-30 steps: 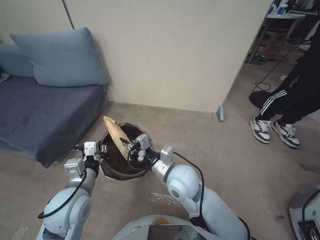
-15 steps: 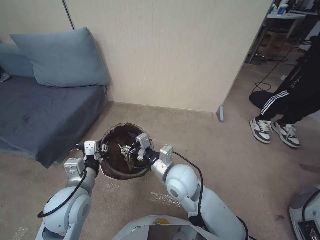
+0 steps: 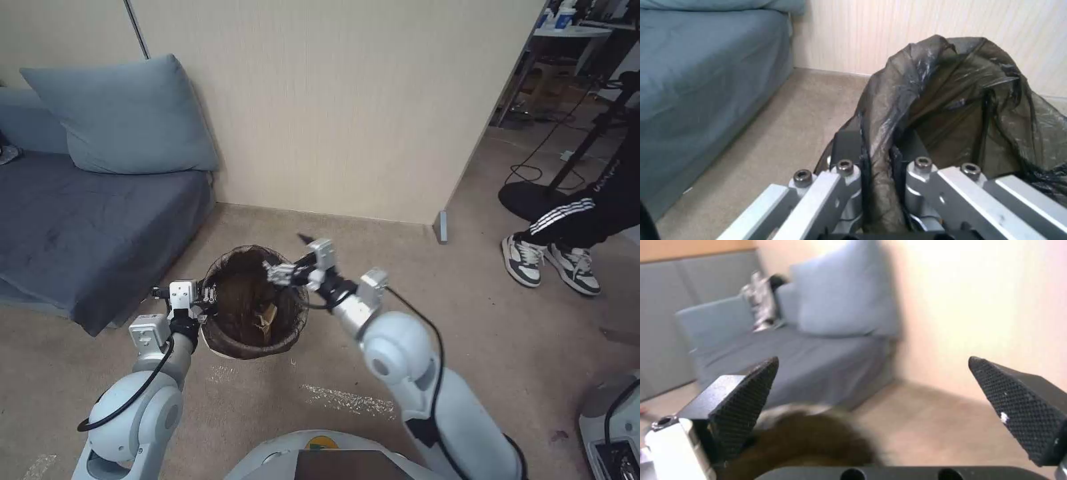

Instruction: Pick up the trash bin, then pick up the garbage from the floor and place it into the trash bin.

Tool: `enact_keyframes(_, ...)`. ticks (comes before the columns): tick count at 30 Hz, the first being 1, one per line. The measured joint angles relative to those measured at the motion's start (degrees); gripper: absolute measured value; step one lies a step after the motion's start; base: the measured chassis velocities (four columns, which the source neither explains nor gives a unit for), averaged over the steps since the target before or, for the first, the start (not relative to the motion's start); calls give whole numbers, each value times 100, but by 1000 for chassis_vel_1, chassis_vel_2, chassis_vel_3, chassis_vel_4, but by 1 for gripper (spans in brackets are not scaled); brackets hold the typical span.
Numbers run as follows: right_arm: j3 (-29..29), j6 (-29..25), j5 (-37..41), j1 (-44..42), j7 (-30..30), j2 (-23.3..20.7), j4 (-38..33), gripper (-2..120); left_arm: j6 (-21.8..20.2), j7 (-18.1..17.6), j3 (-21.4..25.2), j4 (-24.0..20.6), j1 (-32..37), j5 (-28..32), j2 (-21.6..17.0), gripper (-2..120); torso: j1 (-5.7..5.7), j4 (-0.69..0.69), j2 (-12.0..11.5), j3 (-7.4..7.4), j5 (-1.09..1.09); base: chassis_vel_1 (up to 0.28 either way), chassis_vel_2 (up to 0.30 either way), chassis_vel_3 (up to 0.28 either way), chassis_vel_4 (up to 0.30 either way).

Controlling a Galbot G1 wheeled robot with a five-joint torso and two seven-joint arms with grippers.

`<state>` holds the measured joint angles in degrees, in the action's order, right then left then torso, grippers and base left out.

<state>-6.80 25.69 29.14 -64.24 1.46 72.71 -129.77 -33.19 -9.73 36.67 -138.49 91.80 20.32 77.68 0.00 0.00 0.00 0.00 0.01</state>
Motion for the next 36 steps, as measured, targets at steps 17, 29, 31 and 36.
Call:
enact_keyframes(17,-2136,-2191,-1297,-2367,121,331,33,100,81,26,163,6,79,-517,44,7,0,0,0,0,0,0,0,0,0)
enact_keyframes(29,-2389,-3256,-2349,-3442,117,924,196,100,300,199,262,72,120,-1033,47,7,0,0,0,0,-2,0,0,0,0)
enact_keyframes(31,-2426,-3291,-2358,-3506,117,950,201,100,309,261,282,72,139,-1060,38,7,0,0,0,0,-1,0,0,0,0)
enact_keyframes(36,-2473,-3301,-2359,-3531,115,975,199,100,305,419,307,50,194,-1116,28,7,0,0,0,0,-1,0,0,0,0)
